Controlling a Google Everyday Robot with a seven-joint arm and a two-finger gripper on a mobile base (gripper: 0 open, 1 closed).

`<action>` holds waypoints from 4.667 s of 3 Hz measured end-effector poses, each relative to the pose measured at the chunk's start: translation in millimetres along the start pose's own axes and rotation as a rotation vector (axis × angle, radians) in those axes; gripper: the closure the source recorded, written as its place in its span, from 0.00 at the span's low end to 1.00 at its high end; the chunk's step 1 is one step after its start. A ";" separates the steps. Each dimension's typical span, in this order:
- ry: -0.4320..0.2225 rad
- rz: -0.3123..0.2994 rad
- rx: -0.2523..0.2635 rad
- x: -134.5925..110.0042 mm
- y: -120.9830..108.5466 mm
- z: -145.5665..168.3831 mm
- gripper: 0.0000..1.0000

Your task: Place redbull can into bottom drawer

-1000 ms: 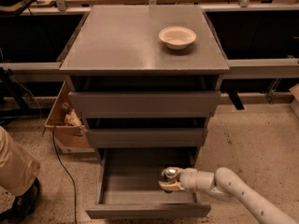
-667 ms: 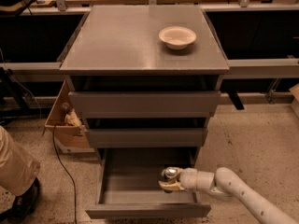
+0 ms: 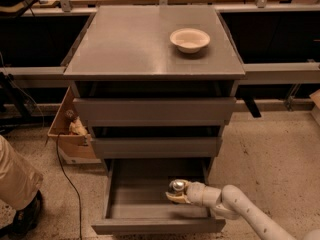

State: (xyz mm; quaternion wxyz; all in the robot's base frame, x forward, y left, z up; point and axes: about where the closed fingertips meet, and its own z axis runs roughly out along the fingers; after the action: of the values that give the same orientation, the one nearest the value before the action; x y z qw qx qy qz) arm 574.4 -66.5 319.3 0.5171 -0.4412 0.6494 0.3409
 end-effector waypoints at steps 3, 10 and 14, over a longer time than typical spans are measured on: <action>0.049 0.007 0.161 80.3 -56.5 22.7 1.00; 0.433 -0.117 0.050 160.5 -58.5 64.1 0.97; 0.418 -0.109 0.003 167.4 -54.0 75.8 0.05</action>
Offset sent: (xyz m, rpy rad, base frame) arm 0.0656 -0.0304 -0.0892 -0.0581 -0.0338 -0.1975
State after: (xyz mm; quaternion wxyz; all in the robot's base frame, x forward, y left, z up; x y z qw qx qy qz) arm 639.9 -55.7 139.6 0.3893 -0.5361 0.7182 0.2126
